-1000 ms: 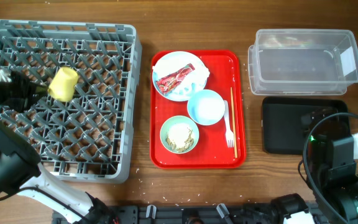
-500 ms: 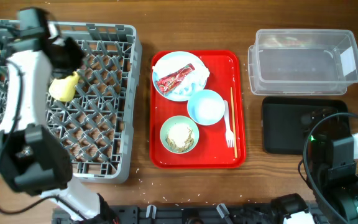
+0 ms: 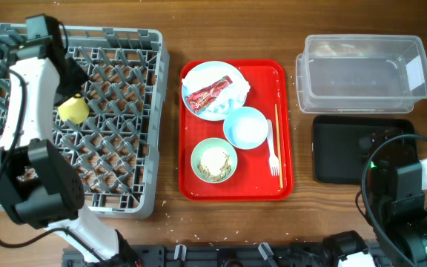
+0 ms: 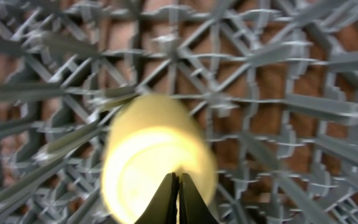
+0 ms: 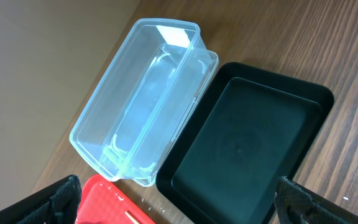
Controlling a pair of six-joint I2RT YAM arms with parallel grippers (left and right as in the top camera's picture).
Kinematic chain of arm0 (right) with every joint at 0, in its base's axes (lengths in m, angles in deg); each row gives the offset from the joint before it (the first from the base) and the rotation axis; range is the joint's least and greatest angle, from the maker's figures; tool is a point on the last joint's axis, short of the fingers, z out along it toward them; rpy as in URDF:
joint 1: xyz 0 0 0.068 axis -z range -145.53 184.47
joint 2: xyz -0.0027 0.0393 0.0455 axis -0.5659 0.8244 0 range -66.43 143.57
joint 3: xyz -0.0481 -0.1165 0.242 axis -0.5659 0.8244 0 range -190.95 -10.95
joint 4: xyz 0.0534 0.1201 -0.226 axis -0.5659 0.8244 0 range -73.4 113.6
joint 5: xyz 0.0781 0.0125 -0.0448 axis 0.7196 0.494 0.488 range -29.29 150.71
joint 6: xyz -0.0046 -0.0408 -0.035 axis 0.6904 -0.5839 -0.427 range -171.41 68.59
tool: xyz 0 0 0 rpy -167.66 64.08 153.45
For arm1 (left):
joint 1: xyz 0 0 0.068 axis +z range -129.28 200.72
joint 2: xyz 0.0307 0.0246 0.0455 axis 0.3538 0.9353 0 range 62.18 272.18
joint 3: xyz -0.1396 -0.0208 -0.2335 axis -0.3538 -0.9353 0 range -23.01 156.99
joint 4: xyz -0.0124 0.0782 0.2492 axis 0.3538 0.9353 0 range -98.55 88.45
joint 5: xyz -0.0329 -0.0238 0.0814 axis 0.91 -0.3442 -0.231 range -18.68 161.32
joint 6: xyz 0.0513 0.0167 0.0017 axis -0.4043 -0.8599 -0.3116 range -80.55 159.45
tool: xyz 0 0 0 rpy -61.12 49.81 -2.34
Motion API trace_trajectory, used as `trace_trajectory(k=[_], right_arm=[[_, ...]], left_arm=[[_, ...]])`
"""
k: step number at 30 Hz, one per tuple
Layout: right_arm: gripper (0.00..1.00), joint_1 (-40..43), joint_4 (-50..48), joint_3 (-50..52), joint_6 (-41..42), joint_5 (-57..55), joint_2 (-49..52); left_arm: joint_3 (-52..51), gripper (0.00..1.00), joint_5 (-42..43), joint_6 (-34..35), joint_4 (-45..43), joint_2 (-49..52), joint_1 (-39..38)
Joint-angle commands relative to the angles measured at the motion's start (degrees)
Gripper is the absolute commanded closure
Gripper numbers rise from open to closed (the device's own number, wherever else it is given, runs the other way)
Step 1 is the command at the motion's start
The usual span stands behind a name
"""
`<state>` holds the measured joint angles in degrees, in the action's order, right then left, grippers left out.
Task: Sort waste into correct bins and load items into the dishwasher rack
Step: 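Carry the yellow cup into the dish rack and release it, then reach the left gripper to the light-blue saucer and grasp it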
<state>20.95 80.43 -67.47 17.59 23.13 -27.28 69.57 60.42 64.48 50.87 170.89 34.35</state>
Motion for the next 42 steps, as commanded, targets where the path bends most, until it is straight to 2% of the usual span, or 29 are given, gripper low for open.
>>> trace_trajectory(k=[1,3,5,7,9,10,11,12,13,15,17,20,21,23,25,29,32,37,42], right_arm=[[0.00,-0.09,-0.13,-0.15,0.44,-1.38,0.11],[0.00,-0.09,-0.13,-0.15,0.44,-1.38,0.11],[0.00,-0.09,-0.13,-0.15,0.44,-1.38,0.11],[0.00,-0.09,-0.13,-0.15,0.42,-1.38,0.11],[0.00,-0.09,-0.13,-0.15,0.42,-1.38,0.11],[0.00,-0.09,-0.13,-0.15,0.42,-1.38,0.11],[0.00,-0.09,-0.13,-0.15,0.44,-1.38,0.11],[0.00,-0.09,-0.13,-0.15,0.42,-1.38,0.11],[0.00,-0.09,-0.13,-0.15,0.44,-1.38,0.11],[0.00,-0.09,-0.13,-0.15,0.46,-1.38,0.11],[0.00,-0.09,-0.13,-0.15,0.42,-1.38,0.11],[0.00,-0.09,-0.13,-0.15,0.44,-1.38,0.11],[0.00,-0.09,-0.13,-0.15,0.44,-1.38,0.11],[0.00,-0.09,-0.13,-0.15,0.42,-1.38,0.11],[0.00,-0.09,-0.13,-0.15,0.42,-1.36,0.11],[0.00,-0.09,-0.13,-0.15,0.44,-1.38,0.11],[0.00,-0.09,-0.13,-0.15,0.44,-1.38,0.11],[0.00,-0.09,-0.13,-0.15,0.42,-1.36,0.11],[0.00,-0.09,-0.13,-0.15,0.42,-0.98,0.11]], left_arm=[[-0.63,0.96,-1.57,5.86,2.60,-3.87,3.67],[-0.63,0.96,0.00,7.63,3.02,-7.26,5.18],[-0.63,0.96,7.06,7.56,3.50,-10.25,6.03],[-0.63,0.96,21.64,4.04,4.26,-12.02,5.46],[-0.72,0.89,45.55,-5.33,4.90,-12.15,2.69],[-0.76,0.70,51.15,-9.79,5.38,-12.15,0.26],[-0.76,0.42,51.56,-11.65,6.34,-12.15,-4.35],[-0.85,0.29,50.66,-13.05,6.45,-12.04,-9.25],[-0.87,0.26,49.20,-13.07,6.19,-12.04,-13.64],[-0.87,0.25,43.74,-13.00,3.56,-11.69,-23.47],[-0.87,0.24,34.18,-12.63,-0.83,-10.60,-33.68],[-0.87,0.17,12.96,-12.66,-6.75,-6.56,-48.59],[-0.87,0.14,9.22,-12.66,-7.91,-4.94,-51.45],[-0.87,0.12,7.78,-12.74,-10.27,-0.76,-56.39],[-0.87,0.13,7.54,-12.90,-12.26,2.89,-58.62],[-0.87,0.22,12.11,-12.87,-14.49,8.66,-58.90],[-0.87,0.34,18.58,-12.87,-14.56,10.05,-59.52],[-0.87,0.32,18.47,-12.87,-13.53,10.08,-62.84],[-3.30,0.44,13.99,-12.83,-13.70,10.27,-63.71]])
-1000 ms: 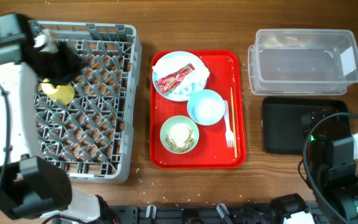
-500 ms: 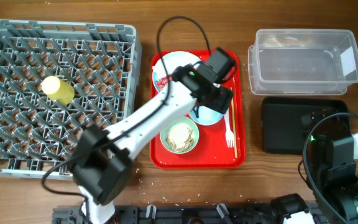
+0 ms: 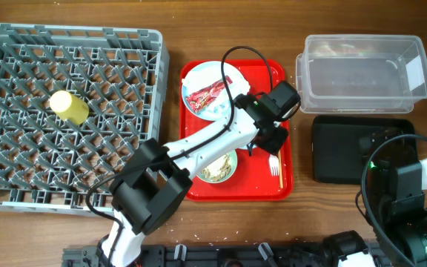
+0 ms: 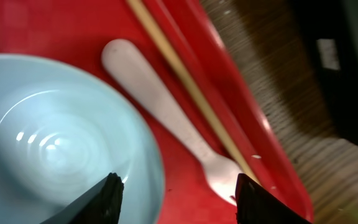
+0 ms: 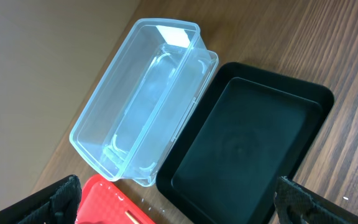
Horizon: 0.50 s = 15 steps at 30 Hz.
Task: Sort waste into correct bins and load items into the dishwasher rack
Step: 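Reach the left gripper to the light-blue saucer and grasp it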
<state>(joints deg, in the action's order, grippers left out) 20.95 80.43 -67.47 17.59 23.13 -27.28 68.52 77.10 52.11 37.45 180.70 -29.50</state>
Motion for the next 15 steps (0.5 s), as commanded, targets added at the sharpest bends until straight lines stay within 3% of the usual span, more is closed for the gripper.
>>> trace_trajectory(k=[1,8,11,15], right_arm=[[0.00,-0.09,-0.13,-0.15,0.42,-0.98,0.11],[0.00,-0.09,-0.13,-0.15,0.42,-0.98,0.11],[0.00,-0.09,-0.13,-0.15,0.42,-0.98,0.11],[0.00,-0.09,-0.13,-0.15,0.44,-0.98,0.11]], left_arm=[[-3.19,0.47,-2.67,-0.46,-0.76,0.46,0.13],[-4.31,0.66,-2.67,-0.48,-3.21,0.72,0.13],[-4.33,0.66,-2.69,-0.50,-3.23,2.49,0.15],[-3.45,0.87,-2.64,-0.26,-3.98,2.34,0.24]])
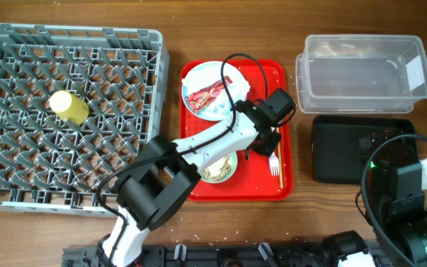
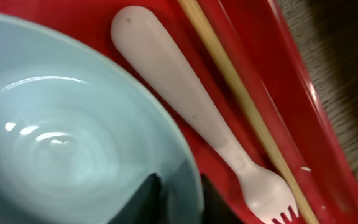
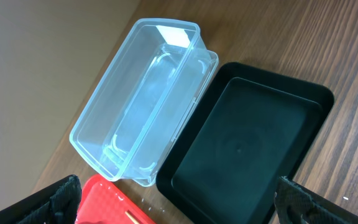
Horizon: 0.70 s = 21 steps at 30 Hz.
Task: Sort waste into correct bins and load items into the dishwasher rack
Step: 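Reach the left gripper to the light-blue saucer and grasp it, then place the light-blue saucer upright in the dish rack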
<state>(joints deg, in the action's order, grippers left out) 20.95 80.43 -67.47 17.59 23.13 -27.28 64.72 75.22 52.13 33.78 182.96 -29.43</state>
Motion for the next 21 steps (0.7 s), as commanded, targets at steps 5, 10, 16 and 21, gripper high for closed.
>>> trace_trajectory(k=[5,10,16,21], right_arm=[[0.00,-0.09,-0.13,-0.15,0.44,-0.98,0.11],[0.00,-0.09,-0.15,-0.15,0.44,-0.98,0.11],[0.00,-0.09,-0.13,-0.15,0.44,-0.98,0.11],[0.00,-0.09,-0.13,-0.15,0.42,-0.98,0.11]], left_arm=[[2.34,0.96,-0.79,-0.28,0.11,-4.61,0.17],[2.34,0.96,-0.79,-0.26,0.72,-14.19,0.76],[2.34,0.96,1.40,5.86,2.08,-29.14,22.01],[2.29,0.96,16.92,12.07,-4.00,-27.21,49.09]])
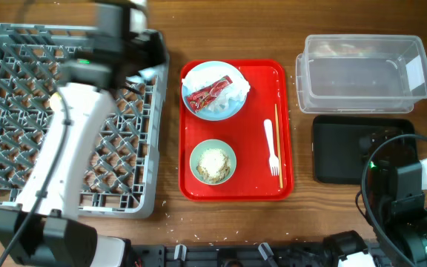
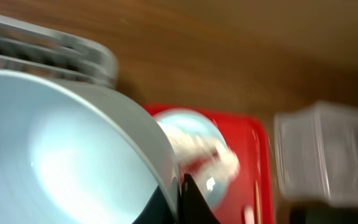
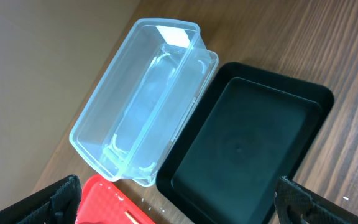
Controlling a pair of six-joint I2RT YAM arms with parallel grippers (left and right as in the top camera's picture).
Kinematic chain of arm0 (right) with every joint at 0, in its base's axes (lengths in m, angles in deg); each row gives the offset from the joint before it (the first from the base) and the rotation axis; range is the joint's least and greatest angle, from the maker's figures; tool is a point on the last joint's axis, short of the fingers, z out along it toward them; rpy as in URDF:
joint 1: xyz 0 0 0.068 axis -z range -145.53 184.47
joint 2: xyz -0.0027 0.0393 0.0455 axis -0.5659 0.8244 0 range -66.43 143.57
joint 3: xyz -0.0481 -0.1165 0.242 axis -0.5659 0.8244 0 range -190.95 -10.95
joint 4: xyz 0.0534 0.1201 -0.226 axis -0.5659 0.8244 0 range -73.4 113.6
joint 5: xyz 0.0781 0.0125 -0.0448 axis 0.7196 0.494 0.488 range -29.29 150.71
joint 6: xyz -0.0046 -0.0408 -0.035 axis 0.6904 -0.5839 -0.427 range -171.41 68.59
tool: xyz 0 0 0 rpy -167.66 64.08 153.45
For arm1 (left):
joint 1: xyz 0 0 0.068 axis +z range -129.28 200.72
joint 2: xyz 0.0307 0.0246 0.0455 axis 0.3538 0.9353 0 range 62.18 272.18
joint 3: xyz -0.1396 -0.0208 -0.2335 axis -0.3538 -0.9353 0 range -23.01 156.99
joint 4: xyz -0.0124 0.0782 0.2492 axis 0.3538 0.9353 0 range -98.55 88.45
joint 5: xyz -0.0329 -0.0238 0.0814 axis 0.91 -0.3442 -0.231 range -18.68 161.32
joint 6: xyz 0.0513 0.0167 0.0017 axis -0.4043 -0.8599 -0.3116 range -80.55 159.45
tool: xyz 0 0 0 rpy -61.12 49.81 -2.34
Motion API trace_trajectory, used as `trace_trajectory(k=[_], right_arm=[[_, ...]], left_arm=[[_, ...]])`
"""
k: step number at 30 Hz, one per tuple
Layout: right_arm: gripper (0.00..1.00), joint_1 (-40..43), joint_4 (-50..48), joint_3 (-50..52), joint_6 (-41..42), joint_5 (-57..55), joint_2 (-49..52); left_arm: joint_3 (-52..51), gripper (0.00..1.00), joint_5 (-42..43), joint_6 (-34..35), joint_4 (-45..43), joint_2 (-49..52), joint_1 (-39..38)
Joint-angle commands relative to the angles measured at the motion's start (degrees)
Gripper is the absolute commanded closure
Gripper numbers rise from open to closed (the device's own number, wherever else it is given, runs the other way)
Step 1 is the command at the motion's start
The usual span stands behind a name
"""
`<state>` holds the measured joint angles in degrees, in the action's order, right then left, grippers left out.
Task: Sort waste into correct bins and load items into the dishwasher rack
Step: 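Place the light-blue saucer upright in the dish rack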
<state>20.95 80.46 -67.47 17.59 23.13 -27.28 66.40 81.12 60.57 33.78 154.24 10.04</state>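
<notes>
My left gripper (image 2: 180, 199) is shut on the rim of the light blue bowl (image 2: 73, 155). In the overhead view the left gripper (image 1: 141, 59) hangs, blurred, over the far right corner of the grey dishwasher rack (image 1: 21, 193). The red tray (image 1: 199, 189) carries a plate with a red wrapper and tissue (image 1: 213, 90), a green bowl of food scraps (image 1: 213, 162), a white fork (image 1: 271, 144) and a chopstick (image 1: 277, 133). The yellow cup is hidden under the left arm. My right gripper (image 3: 179, 205) is open above the bins, holding nothing.
A clear plastic bin (image 1: 362, 63) stands at the far right, with a black bin (image 1: 347, 148) just in front of it. The right arm's base sits at the near right corner. Crumbs lie on the wooden table near the tray.
The light blue bowl has left the red tray. My left gripper, which was at the bowl's rim on the tray, now holds it over the rack's far right corner. The right arm is unchanged.
My left gripper was shut on the yellow cup over the rack. Then the cup lay in the rack and the gripper was open over the blue bowl on the tray. It then straddled the bowl's rim, and now holds the bowl at the rack.
</notes>
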Motion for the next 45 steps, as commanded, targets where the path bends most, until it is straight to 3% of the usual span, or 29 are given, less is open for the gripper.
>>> trace_trajectory(k=[1,4,6,11,17,31,36,37,38,39,40,42,43,44,45], right_arm=[[0.00,-0.09,-0.15,-0.15,0.44,-0.98,0.11],[0.00,-0.09,-0.15,-0.15,0.42,-0.98,0.11],[0.00,-0.09,-0.15,-0.15,0.44,-0.98,0.11],[0.00,-0.09,-0.15,-0.15,0.44,-0.98,0.11],[0.00,-0.09,-0.15,-0.15,0.42,-0.98,0.11],[0.00,-0.09,-0.15,-0.15,0.44,-0.98,0.11],[0.00,-0.09,-0.15,-0.15,0.42,-0.98,0.11],[0.00,-0.09,-0.15,-0.15,0.42,-0.98,0.11],[0.00,-0.09,-0.15,-0.15,0.44,-0.98,0.11],[0.00,-0.09,-0.15,-0.15,0.44,-0.98,0.11],[0.00,-0.09,-0.15,-0.15,0.42,-0.98,0.11],[0.00,-0.09,-0.15,-0.15,0.44,-0.98,0.11],[0.00,-0.09,-0.15,-0.15,0.44,-0.98,0.11],[0.00,-0.09,-0.15,-0.15,0.44,-0.98,0.11],[0.00,-0.09,-0.15,-0.15,0.44,-0.98,0.11]], left_arm=[[0.61,0.96,17.49,3.58,-7.45,2.93,13.62],[0.61,0.96,31.28,3.61,-19.91,11.56,21.88],[0.61,0.96,32.41,3.89,-24.57,17.53,22.93],[0.61,0.96,32.81,11.96,-33.90,26.82,24.48],[0.61,0.96,36.65,14.34,-33.44,27.98,30.18],[0.61,0.93,39.28,13.88,-19.15,28.04,37.99],[0.61,0.67,38.45,12.11,-14.14,24.61,43.58],[0.61,0.56,37.73,12.11,-13.25,23.69,44.59],[0.61,0.38,36.57,12.11,-12.20,22.67,45.48],[0.61,0.00,35.26,12.11,-11.21,21.62,46.14],[0.61,0.00,33.40,12.11,-9.99,20.20,46.62],[0.61,0.08,31.47,12.11,-8.57,16.68,46.10],[0.61,0.24,31.45,12.11,-8.92,15.45,45.05],[0.61,0.70,31.39,12.07,-9.79,14.73,43.41],[0.61,0.96,30.25,11.91,-10.84,14.56,41.42]])
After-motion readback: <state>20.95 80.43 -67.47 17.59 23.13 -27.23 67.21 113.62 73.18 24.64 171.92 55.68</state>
